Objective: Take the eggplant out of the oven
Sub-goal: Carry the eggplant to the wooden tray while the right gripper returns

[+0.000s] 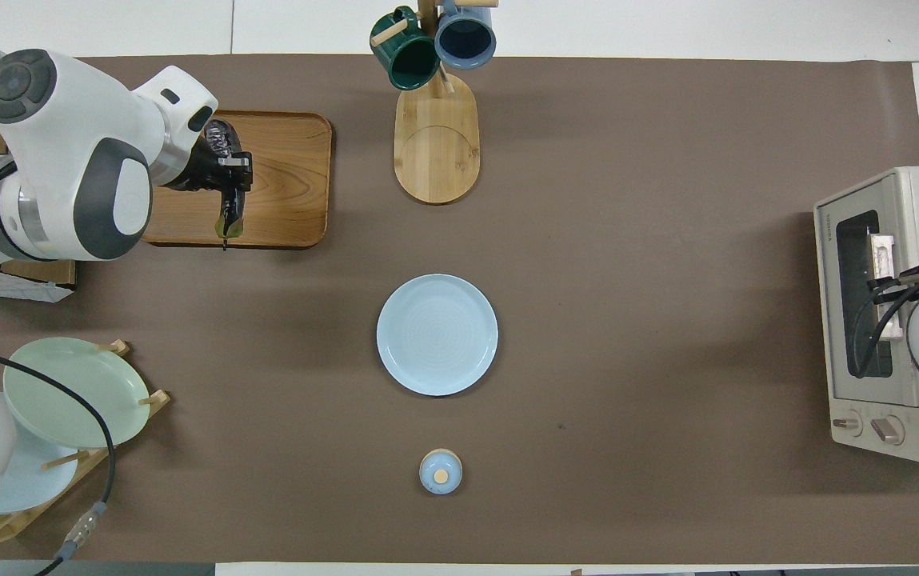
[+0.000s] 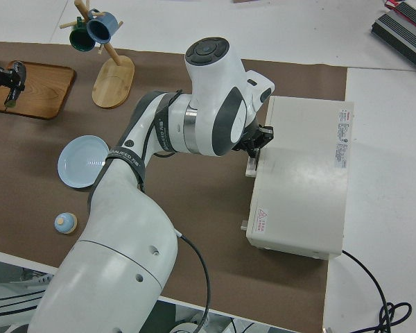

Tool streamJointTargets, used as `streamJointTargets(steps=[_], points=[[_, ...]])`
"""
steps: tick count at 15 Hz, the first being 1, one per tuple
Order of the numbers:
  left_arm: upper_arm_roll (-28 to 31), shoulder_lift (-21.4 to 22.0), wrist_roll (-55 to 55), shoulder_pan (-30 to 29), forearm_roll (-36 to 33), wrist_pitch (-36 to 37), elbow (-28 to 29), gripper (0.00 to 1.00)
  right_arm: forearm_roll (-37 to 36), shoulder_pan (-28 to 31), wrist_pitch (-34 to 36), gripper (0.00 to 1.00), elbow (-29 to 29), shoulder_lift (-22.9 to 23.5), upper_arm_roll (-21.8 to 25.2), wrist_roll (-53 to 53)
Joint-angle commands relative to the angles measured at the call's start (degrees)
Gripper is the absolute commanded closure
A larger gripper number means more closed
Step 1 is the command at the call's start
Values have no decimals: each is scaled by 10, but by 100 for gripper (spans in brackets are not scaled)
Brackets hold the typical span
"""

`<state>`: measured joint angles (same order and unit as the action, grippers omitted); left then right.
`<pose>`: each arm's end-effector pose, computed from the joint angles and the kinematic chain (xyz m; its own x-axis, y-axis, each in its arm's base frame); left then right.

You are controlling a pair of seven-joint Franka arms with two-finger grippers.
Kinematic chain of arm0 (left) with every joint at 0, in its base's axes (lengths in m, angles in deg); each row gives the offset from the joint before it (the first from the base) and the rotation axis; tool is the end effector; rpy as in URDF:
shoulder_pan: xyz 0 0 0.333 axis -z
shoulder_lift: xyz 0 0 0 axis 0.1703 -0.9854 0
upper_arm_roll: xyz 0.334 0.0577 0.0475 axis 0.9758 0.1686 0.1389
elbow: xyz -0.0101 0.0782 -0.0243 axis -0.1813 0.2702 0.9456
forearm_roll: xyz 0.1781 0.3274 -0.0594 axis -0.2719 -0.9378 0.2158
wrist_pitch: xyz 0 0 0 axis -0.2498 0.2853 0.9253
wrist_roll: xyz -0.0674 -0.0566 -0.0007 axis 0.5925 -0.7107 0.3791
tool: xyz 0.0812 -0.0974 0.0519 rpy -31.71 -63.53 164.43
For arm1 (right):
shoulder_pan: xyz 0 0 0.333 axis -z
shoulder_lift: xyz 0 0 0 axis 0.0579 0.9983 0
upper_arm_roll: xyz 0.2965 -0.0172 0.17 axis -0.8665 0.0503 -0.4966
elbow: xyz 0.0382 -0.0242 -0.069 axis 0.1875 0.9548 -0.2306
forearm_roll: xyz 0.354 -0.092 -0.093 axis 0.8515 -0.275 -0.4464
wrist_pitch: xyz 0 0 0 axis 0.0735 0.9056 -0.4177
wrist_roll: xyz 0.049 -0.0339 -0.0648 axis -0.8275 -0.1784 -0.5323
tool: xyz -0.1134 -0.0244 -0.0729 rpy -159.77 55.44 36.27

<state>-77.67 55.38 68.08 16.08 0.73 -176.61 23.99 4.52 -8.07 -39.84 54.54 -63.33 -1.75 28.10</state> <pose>0.6791 -0.1326 0.3781 0.9975 -0.0018 0.0709 -0.0107 -0.9921 0.1253 0.5077 -0.0976 0.4915 0.9840 0.1416 -0.1079 0.1525 -0.9832 0.1003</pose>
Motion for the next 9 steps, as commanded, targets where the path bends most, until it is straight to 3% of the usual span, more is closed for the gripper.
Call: streamJointTargets(steps=[1, 4, 6, 7, 8, 9], points=[[-6, -71, 21, -14, -36, 13, -74, 100, 45, -3, 97, 100, -117, 16, -5, -9], [-6, -69, 22, -14, -48, -42, -36, 100, 58, -16, 128, 100, -158, 24, -6, -9], [-6, -69, 22, -14, -48, -36, -35, 100, 73, -16, 128, 100, -141, 21, -6, 11], [-6, -67, 24, -15, -48, -35, -30, 100, 72, -23, 126, 90, -125, 15, -6, 24], [-6, -66, 30, -16, -48, -34, -29, 100, 72, -24, 128, 28, -116, 11, -6, 27], [-6, -66, 30, -21, -48, -31, -29, 100, 73, -23, 133, 0, -119, 11, -6, 28]])
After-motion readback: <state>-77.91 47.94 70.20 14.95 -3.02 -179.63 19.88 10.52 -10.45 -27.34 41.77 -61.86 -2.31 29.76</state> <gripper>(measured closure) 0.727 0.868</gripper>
